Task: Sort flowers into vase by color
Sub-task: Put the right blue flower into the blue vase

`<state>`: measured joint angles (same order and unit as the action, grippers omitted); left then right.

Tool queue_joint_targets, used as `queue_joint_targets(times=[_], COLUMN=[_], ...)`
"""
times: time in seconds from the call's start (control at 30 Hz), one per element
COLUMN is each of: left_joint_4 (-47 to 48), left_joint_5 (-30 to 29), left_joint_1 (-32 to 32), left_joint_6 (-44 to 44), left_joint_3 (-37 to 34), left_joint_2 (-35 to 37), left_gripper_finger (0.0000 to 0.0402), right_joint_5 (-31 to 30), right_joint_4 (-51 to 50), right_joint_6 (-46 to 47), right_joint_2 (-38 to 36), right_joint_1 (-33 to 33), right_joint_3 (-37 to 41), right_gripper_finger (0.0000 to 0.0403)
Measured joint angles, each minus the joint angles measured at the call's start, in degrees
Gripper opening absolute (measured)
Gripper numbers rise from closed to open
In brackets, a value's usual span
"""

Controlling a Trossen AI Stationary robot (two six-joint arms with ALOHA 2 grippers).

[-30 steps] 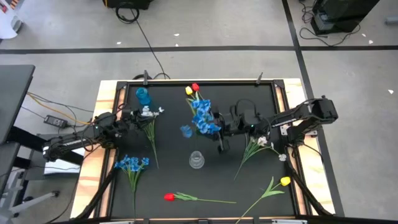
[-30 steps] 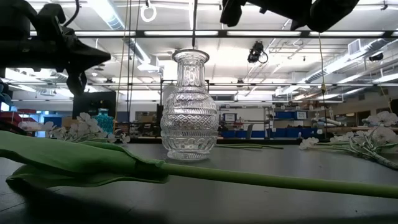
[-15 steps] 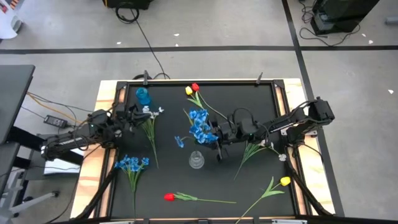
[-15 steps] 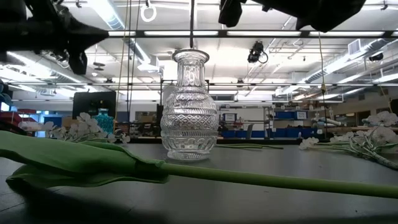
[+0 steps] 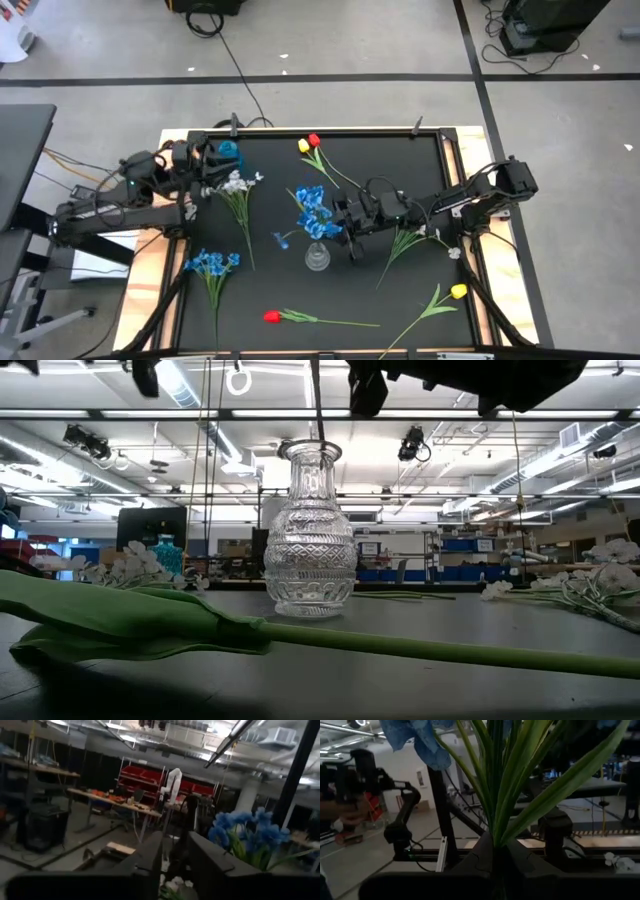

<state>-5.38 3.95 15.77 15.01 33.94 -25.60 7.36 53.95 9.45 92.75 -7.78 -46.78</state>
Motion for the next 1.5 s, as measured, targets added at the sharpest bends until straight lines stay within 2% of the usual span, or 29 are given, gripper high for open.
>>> queue_joint_targets(times=[0.2,0.53,0.73,0.97,1.13,1.5], left_joint_4=[6.41,8.80,8.74,11.63,15.16,16.66], left_joint_5=[0.42,1.35,1.35,1.35,1.35,1.35], left_joint_1=[0.00,0.00,0.00,0.00,0.00,0.00], left_joint_6=[-4.09,-6.70,-7.30,-6.80,-5.34,-3.68], left_joint_3=[9.34,16.19,18.00,18.31,18.31,18.31], left_joint_2=[-7.73,-12.66,-12.66,-12.66,-12.66,-12.61], left_gripper_finger=[0.0149,0.0153,0.0153,0.0153,0.0153,0.0153], right_joint_5=[0.26,1.58,1.79,3.05,3.45,0.37], right_joint_4=[-1.35,-1.42,-0.36,13.12,13.28,11.50], right_joint_6=[-2.17,-4.41,-4.36,2.61,4.09,6.62], right_joint_2=[0.00,0.00,2.46,10.53,14.01,14.05], right_joint_1=[1.27,2.40,2.08,1.87,1.65,2.04], right_joint_3=[0.00,0.00,-0.02,0.02,0.04,0.03], right_gripper_finger=[0.0025,0.0025,0.0026,0.0027,0.0034,0.0054])
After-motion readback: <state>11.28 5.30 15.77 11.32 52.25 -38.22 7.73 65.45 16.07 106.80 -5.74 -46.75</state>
